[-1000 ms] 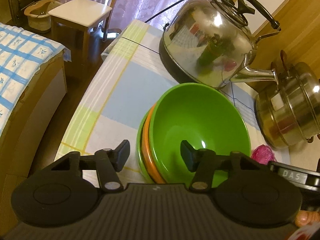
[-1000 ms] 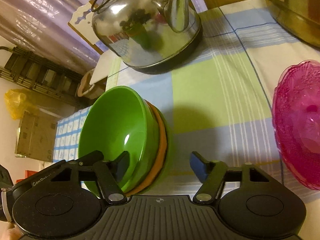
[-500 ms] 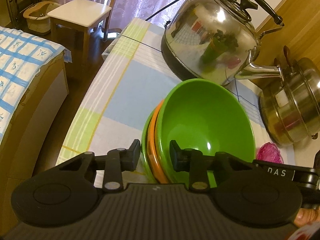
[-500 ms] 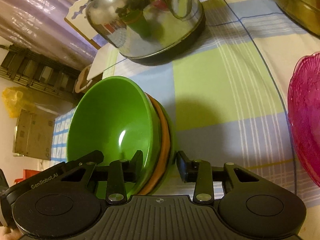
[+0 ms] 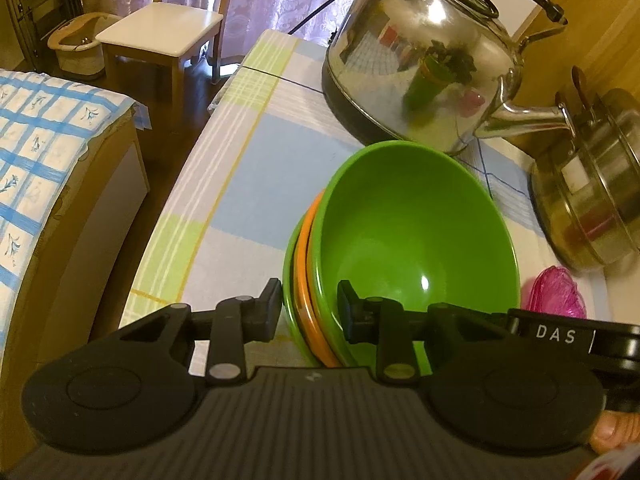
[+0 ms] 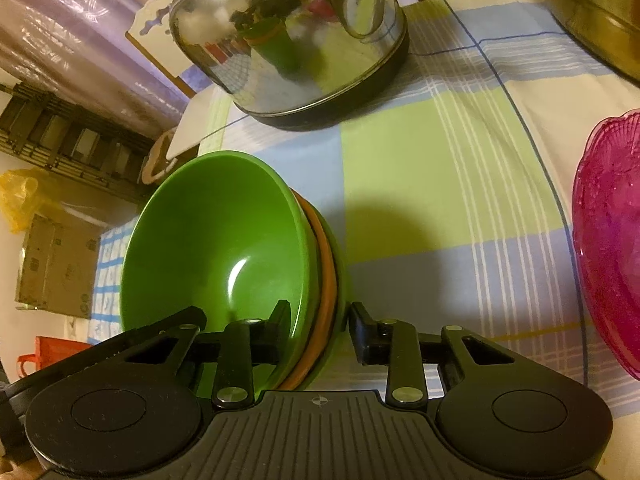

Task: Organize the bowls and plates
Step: 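Lift the bowl stack with both grippers and carry it over the pink dishes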

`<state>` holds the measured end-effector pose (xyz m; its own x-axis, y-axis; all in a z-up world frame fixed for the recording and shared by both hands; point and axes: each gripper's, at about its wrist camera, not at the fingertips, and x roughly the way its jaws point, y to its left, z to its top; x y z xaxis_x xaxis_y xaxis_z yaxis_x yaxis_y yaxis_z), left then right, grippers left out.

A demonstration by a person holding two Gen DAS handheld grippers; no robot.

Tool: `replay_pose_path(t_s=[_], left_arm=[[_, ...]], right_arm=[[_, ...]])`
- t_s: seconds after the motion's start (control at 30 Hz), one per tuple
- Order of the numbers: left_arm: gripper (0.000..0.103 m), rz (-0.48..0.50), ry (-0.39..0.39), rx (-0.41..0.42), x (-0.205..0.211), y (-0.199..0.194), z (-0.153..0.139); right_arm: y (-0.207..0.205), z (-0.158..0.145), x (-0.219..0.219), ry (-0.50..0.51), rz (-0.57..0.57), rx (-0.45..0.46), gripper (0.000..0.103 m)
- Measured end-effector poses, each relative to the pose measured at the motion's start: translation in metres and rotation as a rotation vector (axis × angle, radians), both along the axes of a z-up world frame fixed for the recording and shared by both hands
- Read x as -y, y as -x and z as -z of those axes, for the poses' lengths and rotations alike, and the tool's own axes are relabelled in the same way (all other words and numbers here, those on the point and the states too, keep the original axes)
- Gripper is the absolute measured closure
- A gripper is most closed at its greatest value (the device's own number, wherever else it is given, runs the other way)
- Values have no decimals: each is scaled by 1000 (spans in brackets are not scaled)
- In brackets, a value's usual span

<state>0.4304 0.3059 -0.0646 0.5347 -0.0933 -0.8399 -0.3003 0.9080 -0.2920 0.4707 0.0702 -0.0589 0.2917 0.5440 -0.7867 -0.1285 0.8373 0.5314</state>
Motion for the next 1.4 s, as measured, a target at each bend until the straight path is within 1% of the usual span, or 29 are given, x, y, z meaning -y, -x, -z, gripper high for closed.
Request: replay_pose_path(t_s=[0.23,0.5,0.67,0.83,0.93,1.2,1.4], left_arm=[[78,5,17,-4,9,17,0],[78,30,20,-3,35,49,-4],[77,51,43,3,55,75,-8],[77,74,65,5,78,96,-13],[77,91,60,7,95,107,-18],[77,128,76,21,130,135,-30],[77,154,81,31,156,150,-39]], right_arm=[[12,0,8,6,-11,-5,72],[46,-2,32,14,6,-18,72],[72,-4,58,-2,44,-33,73],[104,-9,85,7,63,-22,72],[121,-12,102,6,83,-24,73],[156,-35,140,2,131,-9,73],[175,-44,167,0,154,1,73]])
